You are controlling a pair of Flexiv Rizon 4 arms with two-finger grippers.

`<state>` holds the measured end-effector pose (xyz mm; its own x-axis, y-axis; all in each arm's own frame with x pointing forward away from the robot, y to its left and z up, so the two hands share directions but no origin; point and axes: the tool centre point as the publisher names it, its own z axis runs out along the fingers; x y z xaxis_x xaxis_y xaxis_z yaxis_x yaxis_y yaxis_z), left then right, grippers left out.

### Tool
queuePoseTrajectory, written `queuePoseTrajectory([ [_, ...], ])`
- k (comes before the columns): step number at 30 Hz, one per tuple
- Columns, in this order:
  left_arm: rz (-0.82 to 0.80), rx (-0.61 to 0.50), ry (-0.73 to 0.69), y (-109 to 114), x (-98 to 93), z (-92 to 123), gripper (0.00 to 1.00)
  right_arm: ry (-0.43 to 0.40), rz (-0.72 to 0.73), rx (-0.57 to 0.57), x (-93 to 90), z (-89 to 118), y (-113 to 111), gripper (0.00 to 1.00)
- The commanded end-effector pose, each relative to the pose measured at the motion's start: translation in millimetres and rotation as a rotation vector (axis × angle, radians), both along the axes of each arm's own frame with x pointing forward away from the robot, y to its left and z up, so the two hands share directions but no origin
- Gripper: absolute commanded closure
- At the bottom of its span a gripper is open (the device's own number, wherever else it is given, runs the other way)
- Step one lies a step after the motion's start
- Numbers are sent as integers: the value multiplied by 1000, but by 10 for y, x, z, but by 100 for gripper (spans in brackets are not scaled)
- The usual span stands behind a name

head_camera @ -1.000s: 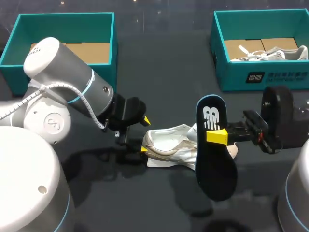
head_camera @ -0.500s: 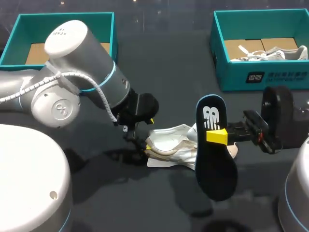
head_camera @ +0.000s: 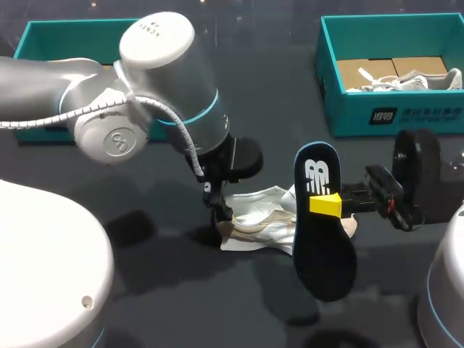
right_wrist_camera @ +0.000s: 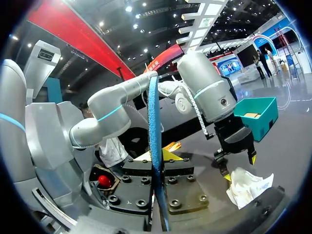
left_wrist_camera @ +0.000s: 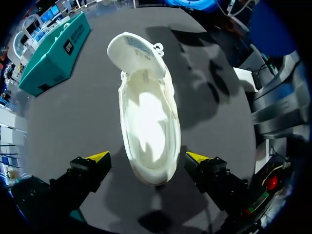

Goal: Take the shoe out of the shoebox, open the shoe tongue, remove and reinsert the insole, then place the shoe into the shoebox

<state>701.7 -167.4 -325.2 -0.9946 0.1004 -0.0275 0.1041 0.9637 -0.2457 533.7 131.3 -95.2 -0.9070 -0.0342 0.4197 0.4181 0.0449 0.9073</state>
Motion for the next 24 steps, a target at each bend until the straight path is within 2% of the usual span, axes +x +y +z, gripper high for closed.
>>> queuePoseTrajectory([
  [1, 6, 46, -13, -122, 71, 41, 0, -5, -94, -42, -83, 28, -18, 100],
  [10, -14, 48, -48, -486, 278, -18, 0, -5, -94, -42, -83, 28, -18, 100],
  [18, -20, 59, -55, -747, 402, -193, 2, -5, -94, -42, -83, 28, -18, 100],
  [24, -20, 69, -37, -847, 423, -346, 14, -5, -94, -42, -83, 28, -18, 100],
])
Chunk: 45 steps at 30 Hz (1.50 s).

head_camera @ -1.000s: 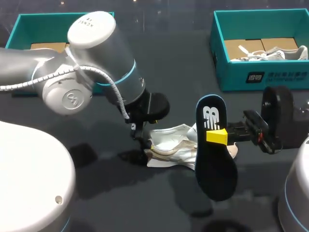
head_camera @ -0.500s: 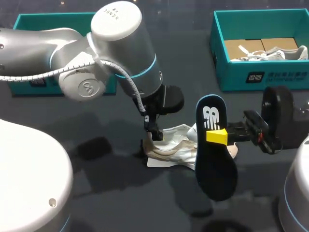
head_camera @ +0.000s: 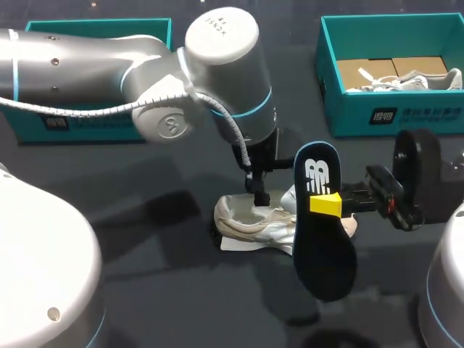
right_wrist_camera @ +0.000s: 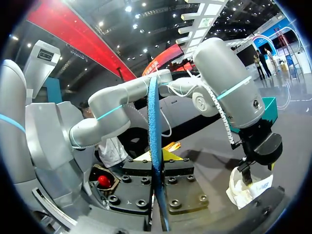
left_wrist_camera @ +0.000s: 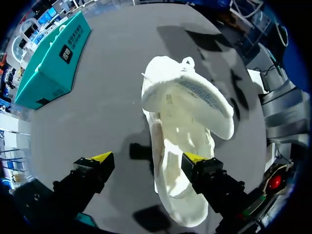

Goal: Take the shoe out of the shoebox, open the shoe tongue, remove and reinsert the insole, then place the shoe into the shoebox

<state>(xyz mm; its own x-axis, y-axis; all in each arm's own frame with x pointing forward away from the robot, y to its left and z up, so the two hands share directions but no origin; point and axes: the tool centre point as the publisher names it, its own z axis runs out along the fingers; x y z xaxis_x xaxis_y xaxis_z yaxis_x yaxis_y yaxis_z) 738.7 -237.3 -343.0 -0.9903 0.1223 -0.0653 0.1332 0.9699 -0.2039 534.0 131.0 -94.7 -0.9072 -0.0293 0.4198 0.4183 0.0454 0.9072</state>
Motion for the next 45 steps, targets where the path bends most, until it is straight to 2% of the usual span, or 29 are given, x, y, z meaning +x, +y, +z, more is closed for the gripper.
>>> queuePoseTrajectory([
  [1, 2, 38, 11, -157, 55, -193, 15, -5, -90, -39, -86, 23, -15, 100],
  [11, 12, 65, 29, -162, 13, -389, 28, -5, -90, -39, -86, 23, -15, 100],
  [14, 13, 73, 32, -147, -24, -429, 35, -5, -90, -39, -86, 23, -15, 100],
  [19, 14, 87, 35, -130, -78, -466, 40, -5, -90, -39, -86, 23, -15, 100],
  [21, 15, 89, 37, -124, -90, -479, 50, -5, -90, -39, -86, 23, -15, 100],
  [24, 19, 93, 42, -117, -99, -502, 59, -5, -90, -39, -86, 23, -15, 100],
  [28, 23, 101, 45, -114, -97, -524, 100, -5, -90, -39, -86, 23, -15, 100],
  [36, 7, 99, 62, -80, -112, -487, 100, -5, -90, -39, -86, 23, -15, 100],
  [45, -132, 64, 92, 6, -131, -227, 100, -5, -90, -39, -86, 23, -15, 100],
])
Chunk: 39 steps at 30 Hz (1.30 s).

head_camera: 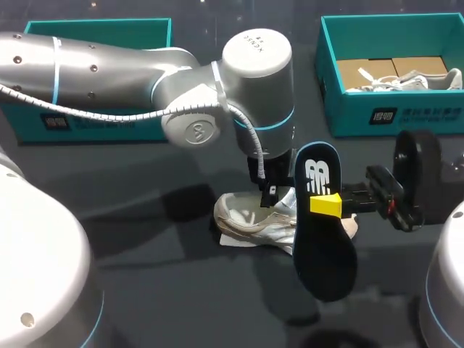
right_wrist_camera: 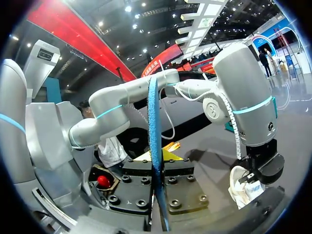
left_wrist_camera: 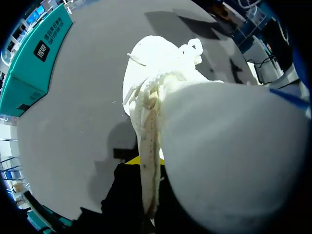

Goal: Take the shoe out of the shoebox, open the shoe tongue, remove and reinsert the insole, then place the shoe into the shoebox

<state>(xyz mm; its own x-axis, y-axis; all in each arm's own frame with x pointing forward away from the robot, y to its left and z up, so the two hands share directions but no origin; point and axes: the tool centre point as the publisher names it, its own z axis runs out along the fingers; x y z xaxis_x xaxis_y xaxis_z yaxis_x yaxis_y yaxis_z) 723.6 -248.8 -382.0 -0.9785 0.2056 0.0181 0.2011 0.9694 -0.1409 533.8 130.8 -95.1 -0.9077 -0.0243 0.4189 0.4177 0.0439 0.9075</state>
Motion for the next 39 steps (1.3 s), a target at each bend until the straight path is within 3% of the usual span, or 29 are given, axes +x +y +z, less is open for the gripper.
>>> queuePoseTrajectory([
  [1, -84, -26, 34, 135, 14, 207, 100, -4, -84, -38, -84, 27, -13, 100],
  [7, -354, -68, 93, 222, 51, 460, 100, -4, -84, -38, -84, 27, -13, 100],
  [9, -457, -69, 54, 269, 80, 545, 100, -4, -84, -38, -84, 27, -13, 100],
  [20, -457, -69, 54, 269, 80, 545, 100, -4, -84, -38, -84, 27, -13, 100],
  [29, -927, -61, 35, 314, 110, 581, 100, -4, -84, -38, -84, 27, -13, 100],
  [33, -1029, -56, 23, 321, 138, 587, 100, -4, -84, -38, -84, 27, -13, 100],
  [39, -1200, -40, -28, 335, 33, 574, 100, -4, -84, -38, -84, 27, -13, 100],
])
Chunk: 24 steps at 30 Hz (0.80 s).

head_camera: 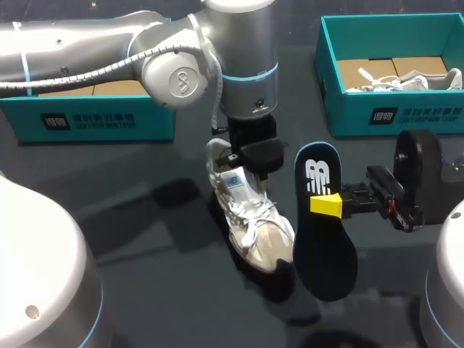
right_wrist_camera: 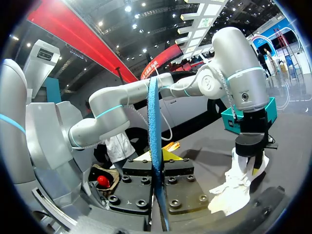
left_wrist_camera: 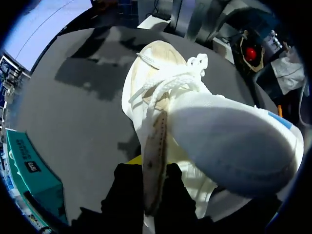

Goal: Take the shoe out of the shoebox, open the shoe tongue, remove and reinsert the insole, then place the shoe into the shoebox

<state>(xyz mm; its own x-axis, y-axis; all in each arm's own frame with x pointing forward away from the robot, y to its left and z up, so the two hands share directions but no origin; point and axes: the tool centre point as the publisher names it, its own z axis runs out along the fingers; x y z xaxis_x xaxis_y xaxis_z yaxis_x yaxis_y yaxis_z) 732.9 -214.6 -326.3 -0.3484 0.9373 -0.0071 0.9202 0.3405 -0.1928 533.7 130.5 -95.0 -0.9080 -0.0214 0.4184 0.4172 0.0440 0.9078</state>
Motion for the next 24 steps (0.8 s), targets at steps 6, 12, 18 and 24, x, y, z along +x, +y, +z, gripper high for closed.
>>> queuePoseTrajectory([
  [6, -340, -31, -88, 6, -196, -30, 100, -4, -82, -37, -84, 25, -10, 100],
  [12, -393, -25, -89, -36, -274, -120, 100, -4, -82, -37, -84, 25, -10, 100],
  [18, -391, -11, -76, -105, -303, -211, 100, -4, -82, -37, -84, 25, -10, 100],
  [24, -388, -2, -70, -143, -321, -272, 100, -4, -82, -37, -84, 25, -10, 100],
])
